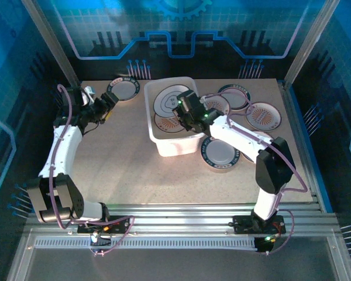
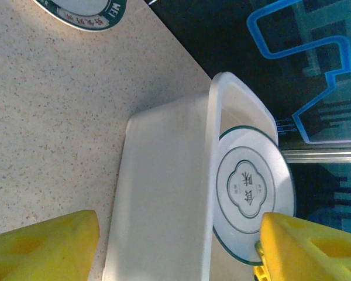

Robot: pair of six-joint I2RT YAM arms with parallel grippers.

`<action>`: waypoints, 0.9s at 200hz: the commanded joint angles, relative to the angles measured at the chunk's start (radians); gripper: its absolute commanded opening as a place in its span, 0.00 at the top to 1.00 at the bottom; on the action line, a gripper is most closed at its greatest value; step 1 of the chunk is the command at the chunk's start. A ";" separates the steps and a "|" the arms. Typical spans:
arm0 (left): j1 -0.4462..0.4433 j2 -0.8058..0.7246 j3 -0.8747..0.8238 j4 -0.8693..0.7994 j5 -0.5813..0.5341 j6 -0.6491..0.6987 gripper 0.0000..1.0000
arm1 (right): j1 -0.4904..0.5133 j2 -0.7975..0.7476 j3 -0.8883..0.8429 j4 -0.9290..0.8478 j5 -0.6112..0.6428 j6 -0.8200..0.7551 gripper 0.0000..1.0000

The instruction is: Place the plates into the plastic bin on the countertop

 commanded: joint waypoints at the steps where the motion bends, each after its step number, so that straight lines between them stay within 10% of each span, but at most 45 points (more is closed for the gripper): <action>1: 0.011 0.016 0.027 -0.022 0.035 0.031 0.26 | 0.003 0.037 0.053 -0.013 0.019 0.049 1.00; 180: 0.020 0.006 0.003 -0.068 0.027 0.056 0.26 | 0.004 0.222 0.200 -0.047 0.032 0.227 1.00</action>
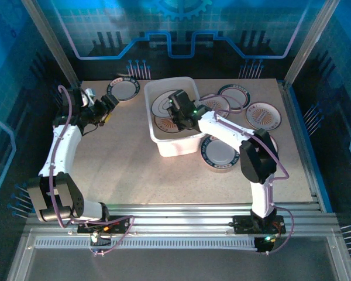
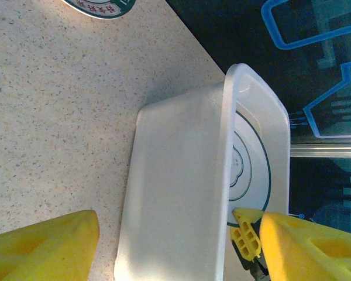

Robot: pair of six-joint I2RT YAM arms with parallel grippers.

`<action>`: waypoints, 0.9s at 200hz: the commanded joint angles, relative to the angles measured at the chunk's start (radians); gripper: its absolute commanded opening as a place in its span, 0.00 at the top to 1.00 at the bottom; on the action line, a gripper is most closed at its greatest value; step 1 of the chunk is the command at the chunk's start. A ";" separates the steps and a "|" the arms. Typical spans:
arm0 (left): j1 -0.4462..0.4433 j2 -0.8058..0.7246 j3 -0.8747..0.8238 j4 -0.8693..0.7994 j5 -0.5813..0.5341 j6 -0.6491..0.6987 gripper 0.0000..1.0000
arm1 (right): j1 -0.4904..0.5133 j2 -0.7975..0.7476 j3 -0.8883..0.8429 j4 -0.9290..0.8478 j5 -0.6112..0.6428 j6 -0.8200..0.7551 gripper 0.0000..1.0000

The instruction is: Place the plates into the plastic bin on the countertop

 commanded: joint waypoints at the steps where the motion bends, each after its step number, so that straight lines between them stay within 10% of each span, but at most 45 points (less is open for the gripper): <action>1: 0.011 -0.002 0.001 -0.016 0.018 0.023 0.26 | 0.004 0.035 0.050 -0.010 0.031 0.080 1.00; 180: 0.010 -0.046 -0.037 -0.019 0.041 0.004 0.26 | 0.050 0.193 0.175 -0.057 0.150 0.259 0.99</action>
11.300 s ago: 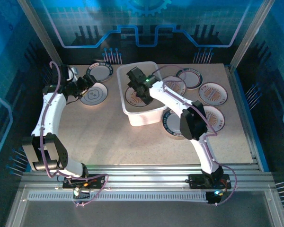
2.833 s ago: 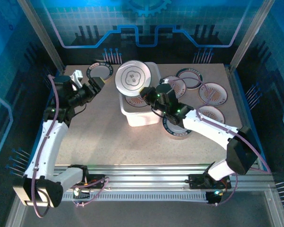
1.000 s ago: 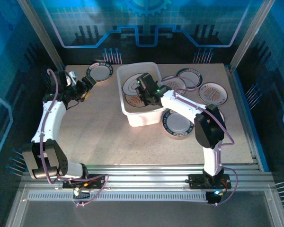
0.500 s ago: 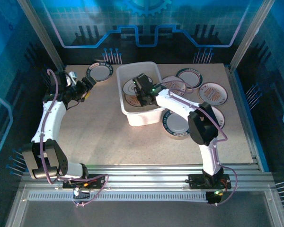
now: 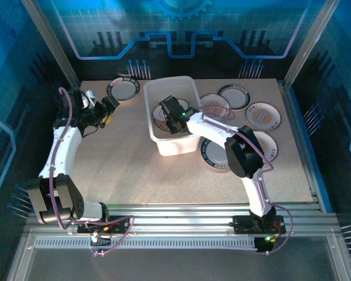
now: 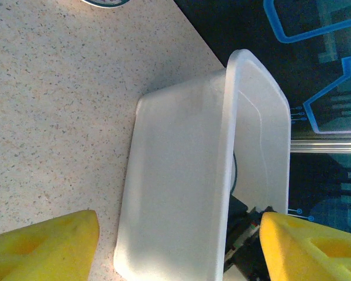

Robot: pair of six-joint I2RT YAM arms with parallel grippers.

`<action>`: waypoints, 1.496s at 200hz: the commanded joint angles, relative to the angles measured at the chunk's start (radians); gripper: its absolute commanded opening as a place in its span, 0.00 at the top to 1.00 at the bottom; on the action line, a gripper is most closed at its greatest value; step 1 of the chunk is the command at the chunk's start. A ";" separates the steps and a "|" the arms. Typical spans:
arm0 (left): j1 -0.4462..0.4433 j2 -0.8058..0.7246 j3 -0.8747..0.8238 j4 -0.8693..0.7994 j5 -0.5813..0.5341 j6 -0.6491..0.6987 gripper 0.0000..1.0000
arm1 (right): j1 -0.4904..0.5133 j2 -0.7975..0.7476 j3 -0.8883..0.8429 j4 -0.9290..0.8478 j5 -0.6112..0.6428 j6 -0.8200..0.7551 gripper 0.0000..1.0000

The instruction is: Place the plates into the plastic bin on the countertop

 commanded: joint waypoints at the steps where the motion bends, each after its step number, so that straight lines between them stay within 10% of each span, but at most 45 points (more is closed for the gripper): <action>1: 0.010 -0.030 -0.009 -0.019 0.026 0.008 0.26 | 0.008 0.020 0.059 0.009 0.052 0.033 1.00; 99: 0.011 -0.031 -0.011 -0.042 0.011 0.020 0.26 | 0.009 0.046 0.018 0.079 0.073 0.034 0.78; 218: 0.008 -0.033 -0.031 -0.050 -0.015 0.008 0.26 | -0.002 -0.064 -0.075 0.164 0.088 -0.129 0.00; 299: -0.001 -0.030 -0.028 -0.058 -0.037 0.004 0.26 | -0.026 0.002 -0.001 0.170 0.016 -0.209 0.00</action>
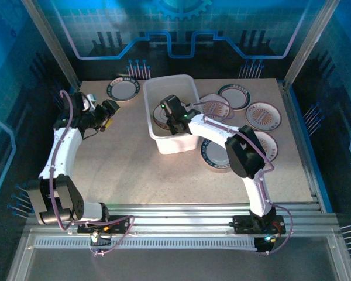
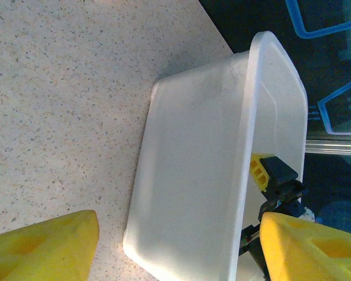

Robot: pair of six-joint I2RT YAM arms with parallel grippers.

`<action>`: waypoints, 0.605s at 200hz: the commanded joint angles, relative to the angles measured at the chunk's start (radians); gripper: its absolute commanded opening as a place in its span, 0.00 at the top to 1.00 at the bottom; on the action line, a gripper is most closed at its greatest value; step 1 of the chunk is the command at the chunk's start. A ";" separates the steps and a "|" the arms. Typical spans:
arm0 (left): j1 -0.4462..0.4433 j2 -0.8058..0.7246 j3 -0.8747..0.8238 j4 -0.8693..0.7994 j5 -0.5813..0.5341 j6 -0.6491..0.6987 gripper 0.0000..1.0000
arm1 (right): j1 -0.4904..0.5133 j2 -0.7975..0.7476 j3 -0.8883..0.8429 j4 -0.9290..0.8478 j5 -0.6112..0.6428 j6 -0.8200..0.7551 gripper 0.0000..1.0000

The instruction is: Place the plates into the plastic bin on the countertop

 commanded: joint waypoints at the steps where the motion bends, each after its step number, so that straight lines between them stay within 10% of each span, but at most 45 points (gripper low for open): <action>1: 0.000 -0.021 -0.008 -0.020 -0.016 0.003 0.26 | -0.015 0.030 0.066 -0.011 0.001 -0.048 0.00; 121: -0.014 -0.006 0.002 -0.020 -0.018 0.004 0.26 | -0.020 0.019 0.121 -0.144 -0.024 -0.131 0.00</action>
